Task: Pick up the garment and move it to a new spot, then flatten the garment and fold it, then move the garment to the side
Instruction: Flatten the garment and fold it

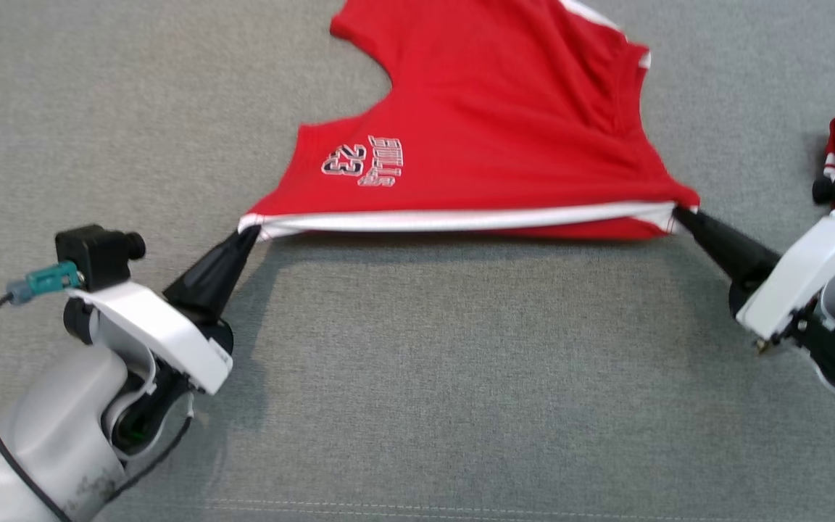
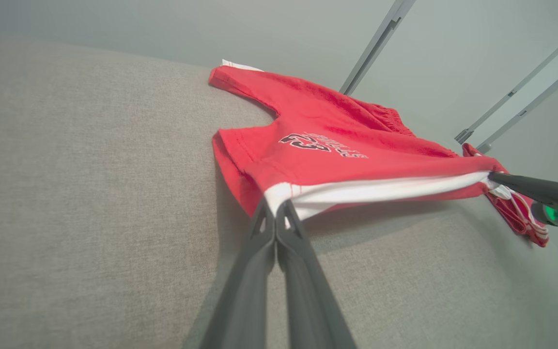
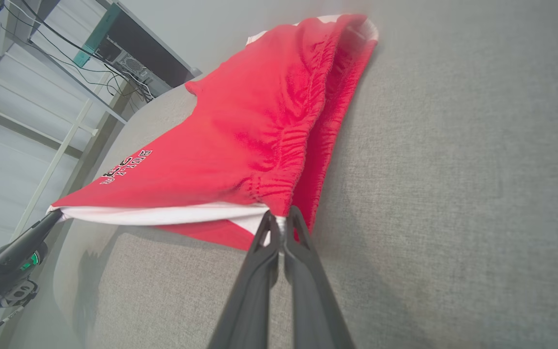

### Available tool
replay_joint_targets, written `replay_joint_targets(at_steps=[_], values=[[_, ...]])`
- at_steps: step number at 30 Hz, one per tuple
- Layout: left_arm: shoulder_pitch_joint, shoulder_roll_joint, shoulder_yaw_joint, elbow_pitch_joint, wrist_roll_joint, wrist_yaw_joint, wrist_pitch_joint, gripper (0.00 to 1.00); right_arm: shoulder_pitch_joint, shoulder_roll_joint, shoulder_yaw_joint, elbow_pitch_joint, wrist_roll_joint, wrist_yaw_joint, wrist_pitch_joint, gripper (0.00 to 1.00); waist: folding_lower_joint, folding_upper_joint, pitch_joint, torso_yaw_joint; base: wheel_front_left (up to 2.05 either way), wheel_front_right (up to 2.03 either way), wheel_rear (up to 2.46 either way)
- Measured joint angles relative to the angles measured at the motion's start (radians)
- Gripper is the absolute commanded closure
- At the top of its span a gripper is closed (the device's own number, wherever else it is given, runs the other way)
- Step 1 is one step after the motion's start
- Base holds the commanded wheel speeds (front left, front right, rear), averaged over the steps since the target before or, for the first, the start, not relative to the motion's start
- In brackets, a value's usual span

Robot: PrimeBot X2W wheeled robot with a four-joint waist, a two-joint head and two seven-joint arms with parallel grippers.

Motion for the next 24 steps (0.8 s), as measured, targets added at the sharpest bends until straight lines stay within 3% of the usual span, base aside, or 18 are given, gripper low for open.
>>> replay_joint_targets(at_steps=[17, 24], values=[[0.300, -0.074, 0.114, 0.016, 0.188, 0.000, 0.000, 1.00, 0.209, 0.025, 0.090, -0.004, -0.022, 0.001, -0.058, 1.00, 0.0000, 0.0000, -0.154, 0.025, 0.00, 0.00, 0.00], [0.392, -0.102, 0.146, 0.030, 0.215, 0.000, 0.000, 1.00, 0.275, 0.018, 0.099, -0.029, -0.012, 0.001, -0.058, 1.00, 0.0000, 0.0000, -0.216, 0.018, 0.00, 0.00, 0.00]])
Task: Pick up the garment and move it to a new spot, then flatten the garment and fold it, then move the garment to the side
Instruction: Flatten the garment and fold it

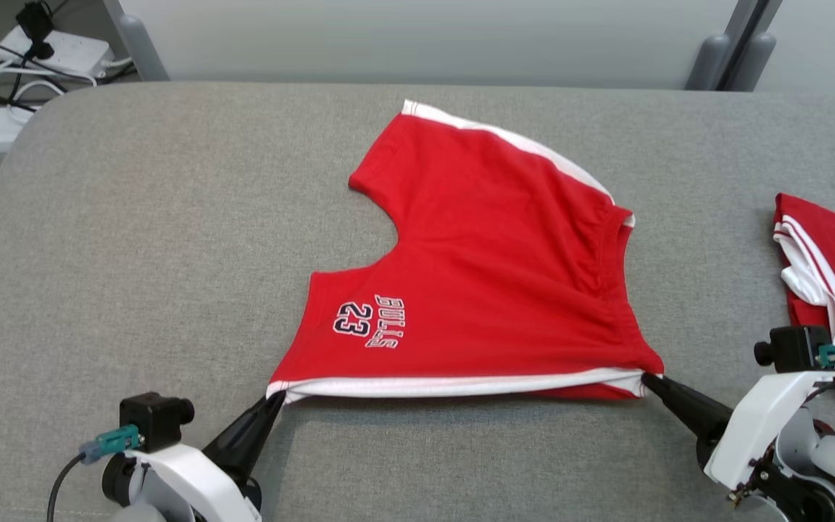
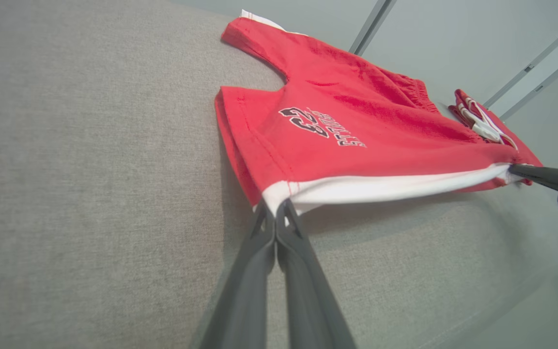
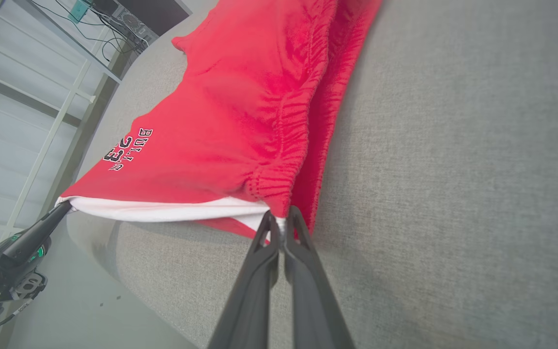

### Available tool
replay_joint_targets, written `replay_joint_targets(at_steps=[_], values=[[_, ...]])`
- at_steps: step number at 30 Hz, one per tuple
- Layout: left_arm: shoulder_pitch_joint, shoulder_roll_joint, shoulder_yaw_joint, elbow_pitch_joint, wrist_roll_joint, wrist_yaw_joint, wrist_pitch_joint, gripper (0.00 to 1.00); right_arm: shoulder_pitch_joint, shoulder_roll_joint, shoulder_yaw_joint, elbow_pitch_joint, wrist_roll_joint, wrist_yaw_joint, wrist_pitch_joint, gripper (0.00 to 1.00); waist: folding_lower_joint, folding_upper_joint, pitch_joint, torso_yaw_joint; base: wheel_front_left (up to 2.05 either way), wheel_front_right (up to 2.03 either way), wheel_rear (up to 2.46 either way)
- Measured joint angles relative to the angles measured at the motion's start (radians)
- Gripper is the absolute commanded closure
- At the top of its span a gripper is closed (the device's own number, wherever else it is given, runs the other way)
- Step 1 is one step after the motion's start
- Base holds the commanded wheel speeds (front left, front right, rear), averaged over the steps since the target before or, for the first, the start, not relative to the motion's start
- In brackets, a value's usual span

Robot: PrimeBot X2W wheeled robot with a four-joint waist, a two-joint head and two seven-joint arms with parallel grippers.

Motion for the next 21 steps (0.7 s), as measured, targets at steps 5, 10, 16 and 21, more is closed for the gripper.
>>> replay_joint_targets(at_steps=[5, 10, 16, 21], values=[[0.039, -0.006, 0.020, 0.000, 0.005, 0.000, 0.000, 1.00, 0.026, 0.000, 0.006, -0.006, 0.002, 0.000, 0.000, 1.00, 0.0000, 0.0000, -0.026, -0.002, 0.00, 0.00, 0.00], [0.077, -0.013, 0.042, 0.002, 0.011, 0.000, 0.000, 1.00, 0.046, -0.005, 0.009, -0.035, 0.020, 0.000, 0.001, 1.00, 0.0000, 0.0000, -0.048, -0.004, 0.00, 0.00, 0.00], [0.098, -0.013, 0.041, 0.003, 0.019, 0.000, 0.000, 1.00, 0.064, -0.017, 0.016, -0.043, 0.020, 0.000, 0.001, 1.00, 0.0000, 0.0000, -0.052, -0.006, 0.00, 0.00, 0.00], [0.098, -0.016, 0.037, 0.009, 0.028, 0.000, 0.000, 1.00, 0.064, -0.016, 0.018, -0.040, 0.019, 0.000, 0.000, 1.00, 0.0000, 0.0000, -0.042, -0.005, 0.00, 0.00, 0.00]])
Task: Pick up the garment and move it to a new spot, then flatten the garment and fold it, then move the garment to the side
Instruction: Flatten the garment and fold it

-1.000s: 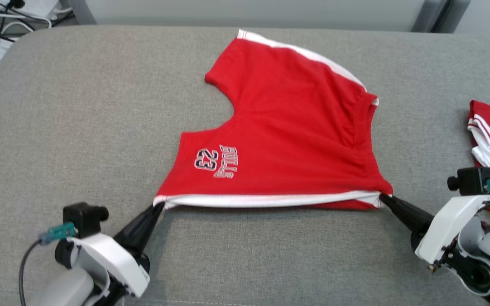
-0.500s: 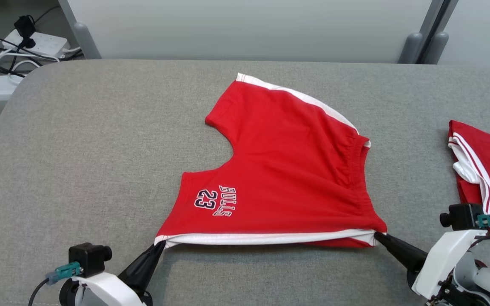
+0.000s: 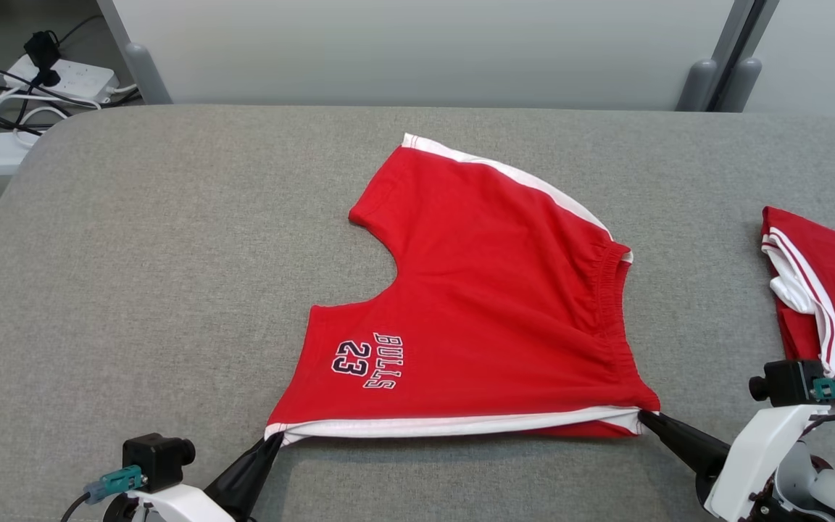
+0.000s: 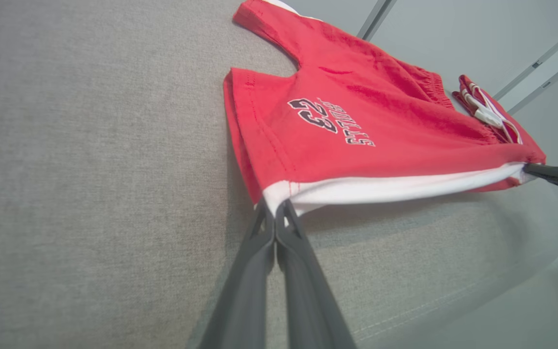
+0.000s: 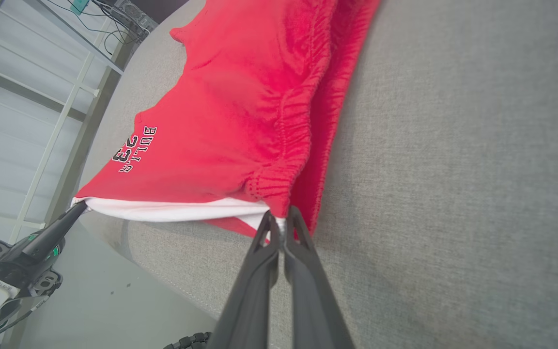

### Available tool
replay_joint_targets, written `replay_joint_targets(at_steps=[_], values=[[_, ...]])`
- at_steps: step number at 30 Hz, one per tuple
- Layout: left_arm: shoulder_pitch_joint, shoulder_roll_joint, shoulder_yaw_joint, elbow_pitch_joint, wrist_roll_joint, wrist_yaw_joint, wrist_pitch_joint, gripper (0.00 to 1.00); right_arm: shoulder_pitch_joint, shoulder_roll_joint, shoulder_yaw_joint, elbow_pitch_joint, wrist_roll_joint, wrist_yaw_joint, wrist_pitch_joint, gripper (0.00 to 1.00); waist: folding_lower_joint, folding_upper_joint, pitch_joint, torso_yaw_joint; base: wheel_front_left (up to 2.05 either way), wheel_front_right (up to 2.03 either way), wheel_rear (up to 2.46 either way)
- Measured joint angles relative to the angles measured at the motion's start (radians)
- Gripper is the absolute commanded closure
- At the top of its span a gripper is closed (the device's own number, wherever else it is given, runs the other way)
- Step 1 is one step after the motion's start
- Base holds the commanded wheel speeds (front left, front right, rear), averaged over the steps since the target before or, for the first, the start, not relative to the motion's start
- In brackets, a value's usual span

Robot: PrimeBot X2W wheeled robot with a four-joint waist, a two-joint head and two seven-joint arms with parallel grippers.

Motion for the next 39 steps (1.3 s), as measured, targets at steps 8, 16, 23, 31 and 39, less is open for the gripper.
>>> replay_joint_targets(at_steps=[8, 16, 23, 31, 39], values=[[0.000, -0.012, 0.007, 0.005, 0.026, 0.000, 0.000, 0.09, 0.000, 0.011, -0.011, 0.009, -0.001, 0.000, -0.020, 0.00, 0.0000, 0.0000, 0.007, 0.000, 0.00, 0.00, 0.00], [0.000, -0.026, 0.097, -0.009, 0.094, 0.000, 0.000, 0.00, 0.000, 0.002, -0.053, 0.035, -0.053, 0.000, -0.101, 0.00, 0.0000, 0.0000, -0.007, -0.003, 0.00, 0.00, 0.00], [0.037, -0.086, 0.289, -0.038, 0.221, 0.000, 0.000, 0.00, 0.004, 0.021, -0.214, 0.132, -0.195, 0.000, -0.127, 0.00, 0.0000, 0.0000, -0.028, -0.016, 0.00, 0.00, 0.00], [0.117, -0.190, 0.516, -0.123, 0.425, 0.021, 0.000, 0.00, 0.158, 0.200, -0.691, 0.165, -0.621, 0.000, -0.134, 0.00, 0.0000, 0.0000, -0.056, -0.047, 0.00, 0.00, 0.00], [0.184, -0.272, 0.666, -0.161, 0.588, 0.033, 0.000, 0.00, 0.340, 0.364, -0.995, 0.086, -0.966, 0.000, -0.135, 0.00, 0.0000, 0.0000, -0.096, -0.051, 0.00, 0.00, 0.00]])
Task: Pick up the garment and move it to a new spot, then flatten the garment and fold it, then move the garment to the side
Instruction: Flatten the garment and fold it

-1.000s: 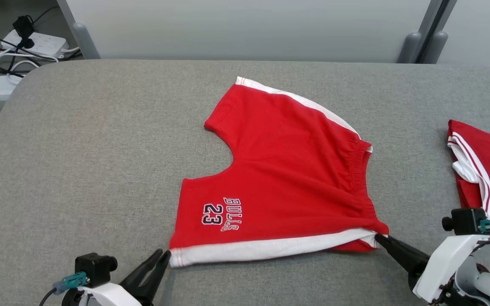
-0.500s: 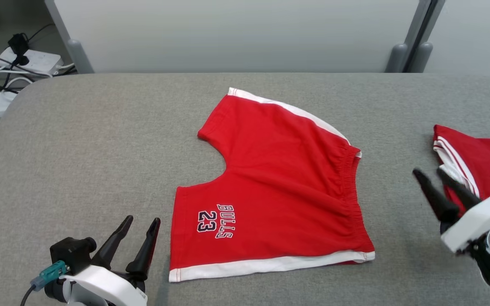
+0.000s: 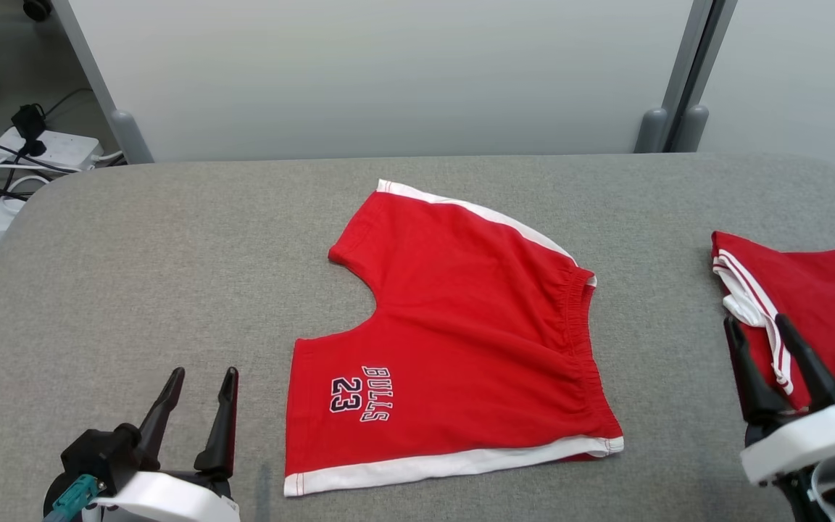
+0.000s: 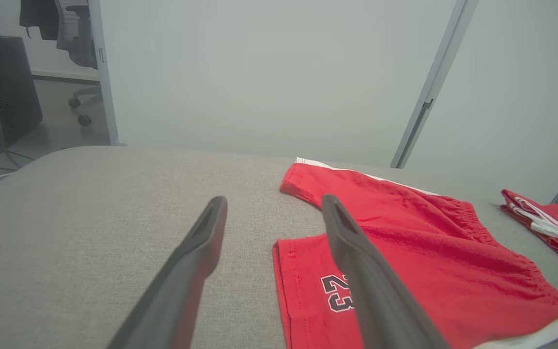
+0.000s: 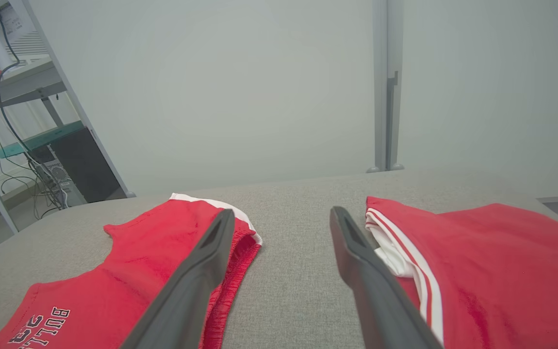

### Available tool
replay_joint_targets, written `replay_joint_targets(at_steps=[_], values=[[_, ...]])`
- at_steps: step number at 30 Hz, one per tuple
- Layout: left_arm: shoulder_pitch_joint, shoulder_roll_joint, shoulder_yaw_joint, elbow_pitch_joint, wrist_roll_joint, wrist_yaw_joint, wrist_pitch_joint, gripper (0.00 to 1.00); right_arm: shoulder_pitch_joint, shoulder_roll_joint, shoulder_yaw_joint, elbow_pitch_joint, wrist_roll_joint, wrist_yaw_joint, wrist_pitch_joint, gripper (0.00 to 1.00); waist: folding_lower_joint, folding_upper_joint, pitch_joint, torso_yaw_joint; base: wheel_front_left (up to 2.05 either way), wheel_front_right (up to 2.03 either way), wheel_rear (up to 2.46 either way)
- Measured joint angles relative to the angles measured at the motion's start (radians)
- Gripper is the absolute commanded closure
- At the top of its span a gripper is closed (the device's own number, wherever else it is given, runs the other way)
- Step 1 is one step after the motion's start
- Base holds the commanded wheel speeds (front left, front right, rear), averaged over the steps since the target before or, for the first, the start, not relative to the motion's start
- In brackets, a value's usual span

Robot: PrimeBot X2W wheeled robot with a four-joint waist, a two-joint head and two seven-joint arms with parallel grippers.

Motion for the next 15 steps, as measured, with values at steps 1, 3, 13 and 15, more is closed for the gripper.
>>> replay_joint_targets(at_steps=[1, 3, 13, 15], values=[[0.003, -0.008, 0.013, -0.001, 0.015, 0.000, 0.000, 0.00, 0.019, 0.016, -0.017, -0.013, -0.035, 0.000, 0.000, 0.00, 0.0000, 0.0000, -0.003, 0.001, 0.00, 0.00, 0.00], [0.011, -0.028, 0.039, -0.005, 0.047, 0.000, 0.000, 0.00, 0.053, 0.050, -0.055, -0.029, -0.085, 0.000, 0.000, 0.00, 0.0000, 0.0000, -0.008, 0.005, 0.00, 0.00, 0.00], [0.075, -0.085, 0.128, -0.007, 0.176, 0.000, 0.000, 0.00, 0.163, 0.147, -0.135, -0.080, -0.275, 0.000, 0.000, 0.00, 0.0000, 0.0000, -0.031, 0.015, 0.00, 0.00, 0.00], [0.086, -0.096, 0.138, -0.006, 0.193, 0.000, 0.000, 0.00, 0.177, 0.162, -0.144, -0.085, -0.293, 0.000, 0.000, 0.00, 0.0000, 0.0000, -0.034, 0.016, 0.00, 0.00, 0.00]])
